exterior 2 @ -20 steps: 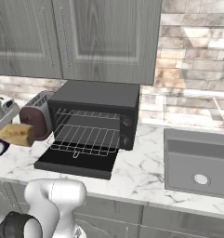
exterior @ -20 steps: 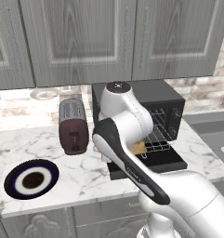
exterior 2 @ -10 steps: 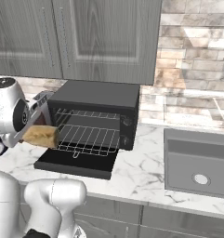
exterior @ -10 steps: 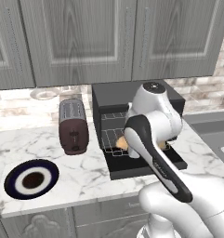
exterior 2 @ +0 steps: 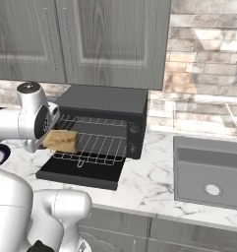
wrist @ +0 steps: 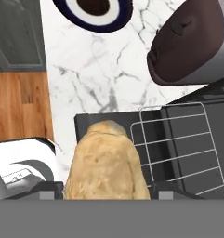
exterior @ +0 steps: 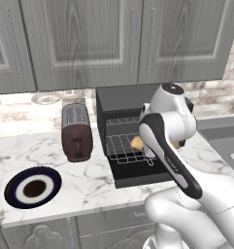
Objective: Pull the toaster oven rack outwards. Pick up the baguette from the plate and place it on the toaster oven rack. Close the toaster oven door fully and set the temperature to the lowest setting.
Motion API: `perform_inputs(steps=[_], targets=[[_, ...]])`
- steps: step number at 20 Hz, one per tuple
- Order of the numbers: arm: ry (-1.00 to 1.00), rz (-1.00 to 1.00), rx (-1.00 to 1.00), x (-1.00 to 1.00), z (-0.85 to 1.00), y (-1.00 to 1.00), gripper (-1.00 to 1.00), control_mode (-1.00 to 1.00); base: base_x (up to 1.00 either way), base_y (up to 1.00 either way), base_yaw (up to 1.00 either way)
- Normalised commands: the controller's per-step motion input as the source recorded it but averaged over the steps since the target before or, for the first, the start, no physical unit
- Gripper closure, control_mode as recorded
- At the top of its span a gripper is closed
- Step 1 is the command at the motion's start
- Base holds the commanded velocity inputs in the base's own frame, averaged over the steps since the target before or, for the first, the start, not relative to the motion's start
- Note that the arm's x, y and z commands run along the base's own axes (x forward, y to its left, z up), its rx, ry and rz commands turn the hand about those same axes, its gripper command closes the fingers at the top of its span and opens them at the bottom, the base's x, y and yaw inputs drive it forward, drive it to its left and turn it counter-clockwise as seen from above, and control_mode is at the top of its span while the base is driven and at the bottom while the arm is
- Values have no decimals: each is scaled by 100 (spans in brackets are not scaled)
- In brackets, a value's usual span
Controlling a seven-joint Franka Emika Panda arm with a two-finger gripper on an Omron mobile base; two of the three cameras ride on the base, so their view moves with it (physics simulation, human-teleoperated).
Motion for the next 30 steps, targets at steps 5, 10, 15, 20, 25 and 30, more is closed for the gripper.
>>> perform_inputs(steps=[5, 10, 15, 20, 25, 30], targets=[[0, 2, 0, 27, -12, -2, 100, -100, 0, 0, 0], [0, 2, 0, 20, -21, -5, 100, -100, 0, 0, 0], [0, 1, 0, 20, -22, -13, 100, -100, 0, 0, 0], [0, 1, 0, 25, -16, -12, 100, -100, 0, 0, 0], [0, 1, 0, 21, -14, -14, 100, -100, 0, 0, 0], [0, 1, 0, 20, -11, -6, 100, -100, 0, 0, 0]])
